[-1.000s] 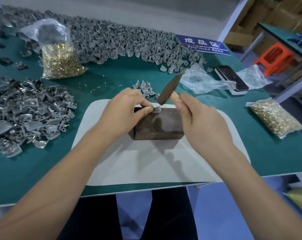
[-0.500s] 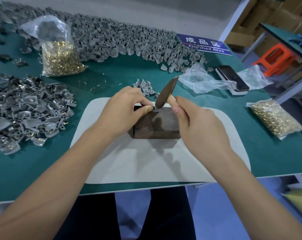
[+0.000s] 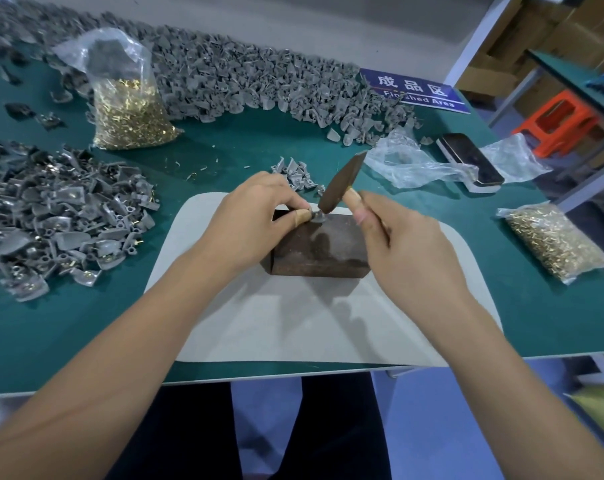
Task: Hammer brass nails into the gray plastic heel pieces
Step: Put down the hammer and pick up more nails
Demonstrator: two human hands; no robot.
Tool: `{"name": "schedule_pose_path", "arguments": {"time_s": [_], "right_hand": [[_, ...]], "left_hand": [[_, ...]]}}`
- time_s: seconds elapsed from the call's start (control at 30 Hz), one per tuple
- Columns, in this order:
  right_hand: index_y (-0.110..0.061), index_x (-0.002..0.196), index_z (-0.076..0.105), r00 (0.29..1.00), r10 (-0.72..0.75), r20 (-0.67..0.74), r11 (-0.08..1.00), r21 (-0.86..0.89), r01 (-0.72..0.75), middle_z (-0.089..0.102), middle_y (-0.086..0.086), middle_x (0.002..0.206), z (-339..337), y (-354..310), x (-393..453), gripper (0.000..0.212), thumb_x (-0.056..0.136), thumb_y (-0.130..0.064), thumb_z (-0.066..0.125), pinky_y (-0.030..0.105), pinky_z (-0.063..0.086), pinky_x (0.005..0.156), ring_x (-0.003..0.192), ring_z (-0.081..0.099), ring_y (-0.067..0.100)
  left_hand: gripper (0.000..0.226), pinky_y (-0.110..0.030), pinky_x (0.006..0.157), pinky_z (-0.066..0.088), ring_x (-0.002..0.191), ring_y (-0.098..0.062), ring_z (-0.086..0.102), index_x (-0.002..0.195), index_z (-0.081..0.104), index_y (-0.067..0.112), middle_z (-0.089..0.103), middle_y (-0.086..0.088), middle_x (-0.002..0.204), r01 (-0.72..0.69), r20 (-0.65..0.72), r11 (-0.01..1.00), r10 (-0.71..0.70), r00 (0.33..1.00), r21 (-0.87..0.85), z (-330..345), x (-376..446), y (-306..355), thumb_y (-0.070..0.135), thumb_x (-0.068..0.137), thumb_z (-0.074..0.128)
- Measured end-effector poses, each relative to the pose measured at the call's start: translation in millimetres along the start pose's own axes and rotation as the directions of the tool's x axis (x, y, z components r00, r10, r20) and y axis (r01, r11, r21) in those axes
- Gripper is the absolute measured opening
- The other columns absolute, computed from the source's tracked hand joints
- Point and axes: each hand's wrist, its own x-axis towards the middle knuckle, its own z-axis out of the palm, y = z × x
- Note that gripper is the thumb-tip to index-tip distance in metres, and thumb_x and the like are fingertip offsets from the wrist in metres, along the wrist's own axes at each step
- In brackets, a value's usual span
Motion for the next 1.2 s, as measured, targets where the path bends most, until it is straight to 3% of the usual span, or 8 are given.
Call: {"name": "schedule_pose_path", "arguments": {"time_s": [0.13,0.3,0.43,0.6,0.7,0.8,0.9,1.2], "right_hand": [[-0.036,0.114,0.059,0.989,0.140,-0.053,0.988,0.076,-0.136,0.065,-0.004,0.076,-2,10,8,0.029,0.109,-0.051,0.035,0.044,0.051,0.069,0.079,0.060,0.029],[-0.035,0.141,0.052,0.960,0.257,-0.114,0.955,-0.123,-0.271,0.065,0.008,0.109,8,30,17,0.040,0.104,-0.022,0.042,0.043,0.043,0.076,0.098,0.061,0.038],[-0.029,0.143,0.056,0.951,0.310,-0.015,0.948,-0.077,-0.310,0.062,0.014,0.118,16,45,16,0.051,0.098,-0.007,0.049,0.038,0.043,0.080,0.106,0.060,0.037],[-0.035,0.144,0.057,0.961,0.275,0.022,0.953,-0.139,-0.269,0.059,0.012,0.116,24,48,10,0.050,0.102,-0.011,0.048,0.043,0.042,0.084,0.107,0.055,0.040],[-0.031,0.126,0.071,0.972,0.222,-0.083,0.954,-0.187,-0.234,0.069,0.007,0.113,21,46,14,0.033,0.103,-0.019,0.050,0.045,0.042,0.091,0.112,0.054,0.037],[-0.024,0.114,0.076,0.983,0.080,-0.163,0.990,0.130,-0.059,0.074,-0.004,0.111,19,25,19,0.020,0.100,-0.021,0.061,0.043,0.049,0.096,0.107,0.063,0.024],[-0.024,0.108,0.077,0.987,-0.114,-0.111,0.932,0.333,0.145,0.075,-0.012,0.103,25,-10,20,0.015,0.095,-0.020,0.072,0.032,0.053,0.091,0.096,0.067,0.009],[-0.019,0.094,0.076,0.919,-0.389,-0.068,0.843,0.376,0.384,0.069,-0.008,0.089,73,-96,36,0.006,0.091,-0.014,0.074,0.040,0.051,0.082,0.083,0.059,0.012]], "left_hand": [[0.010,-0.041,0.081,0.050,0.096,-0.011,0.053,0.096,0.078,0.026,0.065,0.010,0.094,0.011,0.005,1.000,-0.012,1.000,0.008,-1,-1,0,0.033,0.094,0.072],[0.008,-0.038,0.084,0.050,0.097,-0.007,0.054,0.095,0.077,0.029,0.063,0.016,0.095,0.038,0.022,0.999,-0.038,0.999,-0.005,-1,-1,-4,0.034,0.093,0.071],[0.007,-0.035,0.082,0.049,0.094,-0.005,0.054,0.095,0.078,0.030,0.063,0.016,0.094,0.051,0.023,0.999,-0.050,0.998,-0.012,0,0,-3,0.034,0.093,0.072],[0.006,-0.035,0.081,0.049,0.092,-0.003,0.053,0.095,0.077,0.032,0.062,0.018,0.093,0.051,0.021,0.999,-0.051,0.998,-0.012,0,0,-4,0.035,0.092,0.072],[0.006,-0.035,0.081,0.049,0.092,-0.001,0.052,0.095,0.077,0.031,0.061,0.020,0.092,0.049,0.022,0.999,-0.049,0.999,-0.012,-1,0,-3,0.035,0.092,0.073],[0.005,-0.039,0.081,0.050,0.095,-0.006,0.053,0.095,0.077,0.027,0.061,0.017,0.092,0.021,-0.025,1.000,-0.021,0.999,-0.001,-4,-6,1,0.030,0.092,0.074],[0.005,-0.039,0.077,0.050,0.092,-0.012,0.055,0.096,0.077,0.021,0.063,0.011,0.092,-0.017,-0.136,0.999,0.021,0.990,0.034,-13,-24,7,0.024,0.091,0.075],[0.010,-0.029,0.079,0.048,0.092,-0.015,0.056,0.099,0.076,0.016,0.063,0.007,0.093,0.070,-0.326,0.985,-0.014,0.945,0.161,-84,-78,-19,0.022,0.091,0.073]]}}
